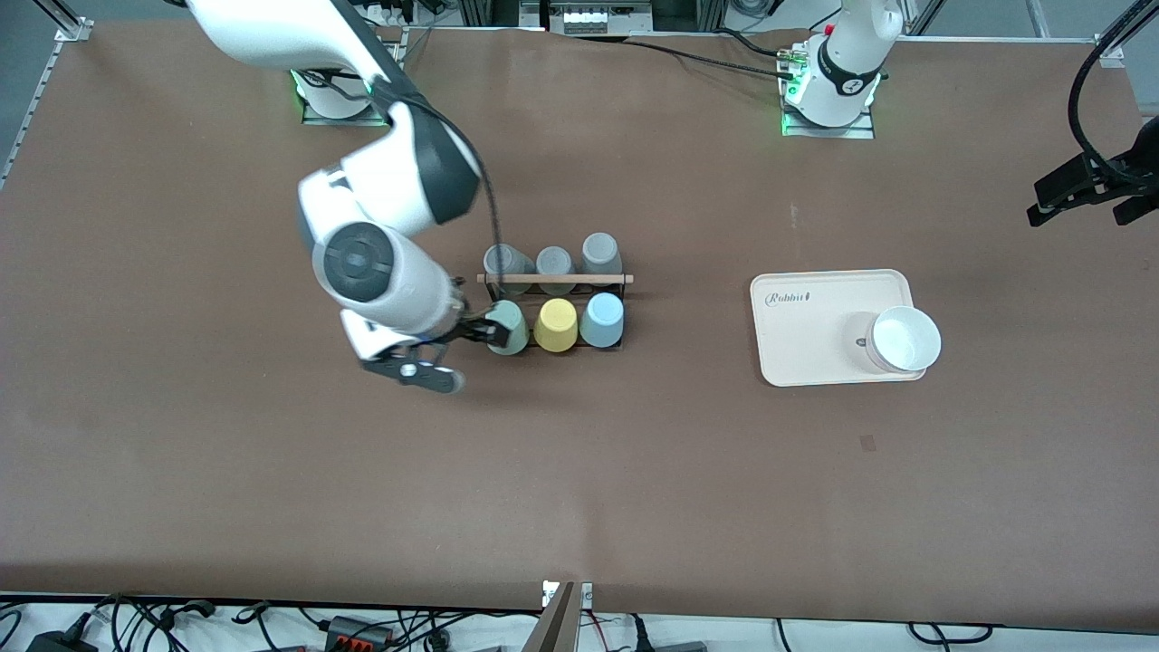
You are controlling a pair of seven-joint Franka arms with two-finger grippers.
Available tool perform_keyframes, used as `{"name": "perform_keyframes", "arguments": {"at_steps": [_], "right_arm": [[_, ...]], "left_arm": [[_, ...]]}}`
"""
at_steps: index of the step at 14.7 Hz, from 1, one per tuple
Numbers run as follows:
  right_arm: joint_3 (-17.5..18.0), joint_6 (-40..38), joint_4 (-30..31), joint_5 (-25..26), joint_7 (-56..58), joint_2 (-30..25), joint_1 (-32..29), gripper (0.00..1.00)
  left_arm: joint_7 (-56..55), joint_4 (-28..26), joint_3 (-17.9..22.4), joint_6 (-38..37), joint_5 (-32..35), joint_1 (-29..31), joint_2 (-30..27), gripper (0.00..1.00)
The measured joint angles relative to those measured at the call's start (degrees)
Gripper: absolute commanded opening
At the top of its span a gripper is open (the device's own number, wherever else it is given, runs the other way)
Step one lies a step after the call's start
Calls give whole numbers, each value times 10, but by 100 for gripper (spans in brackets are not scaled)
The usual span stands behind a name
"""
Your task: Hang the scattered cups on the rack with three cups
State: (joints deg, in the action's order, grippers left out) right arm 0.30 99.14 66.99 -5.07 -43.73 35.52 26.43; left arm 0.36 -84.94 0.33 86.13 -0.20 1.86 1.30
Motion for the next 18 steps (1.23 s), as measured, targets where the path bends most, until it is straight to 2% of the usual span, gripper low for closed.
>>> {"name": "perform_keyframes", "arguments": {"at_steps": [5,18], "right_arm": [[-10,-23,-9,0,50,-50,-68,100],[-13,-82,-9,11,432,-141,-278,100]], "left_arm": [[0,-1,0,0,0,0,0,100],[0,-1,0,0,0,0,0,100]]}}
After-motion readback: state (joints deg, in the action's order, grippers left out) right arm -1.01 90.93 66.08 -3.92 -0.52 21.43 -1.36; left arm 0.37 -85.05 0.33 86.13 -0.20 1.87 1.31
